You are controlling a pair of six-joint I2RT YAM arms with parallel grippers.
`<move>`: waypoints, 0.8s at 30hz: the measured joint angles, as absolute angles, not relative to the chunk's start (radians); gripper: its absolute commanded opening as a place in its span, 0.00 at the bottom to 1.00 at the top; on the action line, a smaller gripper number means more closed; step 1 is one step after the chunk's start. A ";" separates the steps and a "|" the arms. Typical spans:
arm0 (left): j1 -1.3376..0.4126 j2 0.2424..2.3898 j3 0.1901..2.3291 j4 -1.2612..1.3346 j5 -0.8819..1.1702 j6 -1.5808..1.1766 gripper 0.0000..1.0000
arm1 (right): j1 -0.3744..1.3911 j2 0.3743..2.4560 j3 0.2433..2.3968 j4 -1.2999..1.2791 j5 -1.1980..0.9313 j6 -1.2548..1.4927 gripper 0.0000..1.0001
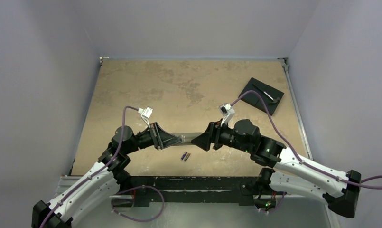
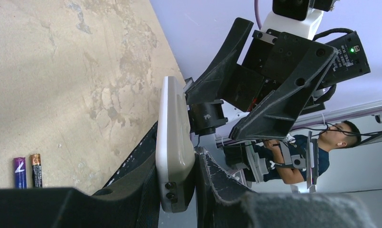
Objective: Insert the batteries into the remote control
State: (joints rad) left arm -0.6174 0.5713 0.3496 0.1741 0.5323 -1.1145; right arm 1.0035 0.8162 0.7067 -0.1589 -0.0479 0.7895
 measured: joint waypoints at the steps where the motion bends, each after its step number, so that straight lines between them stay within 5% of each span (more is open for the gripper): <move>1: -0.617 0.571 0.350 0.173 0.530 -1.114 0.00 | 1.003 0.818 0.707 -0.157 -0.047 0.789 0.70; 24: -0.615 0.582 0.345 0.188 0.512 -1.127 0.00 | 1.008 0.857 0.694 -0.098 -0.043 0.785 0.72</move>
State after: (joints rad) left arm -0.6151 0.5823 0.3450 0.1879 0.5117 -1.1267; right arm 1.0080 0.8570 0.6941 -0.0982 -0.0425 0.7845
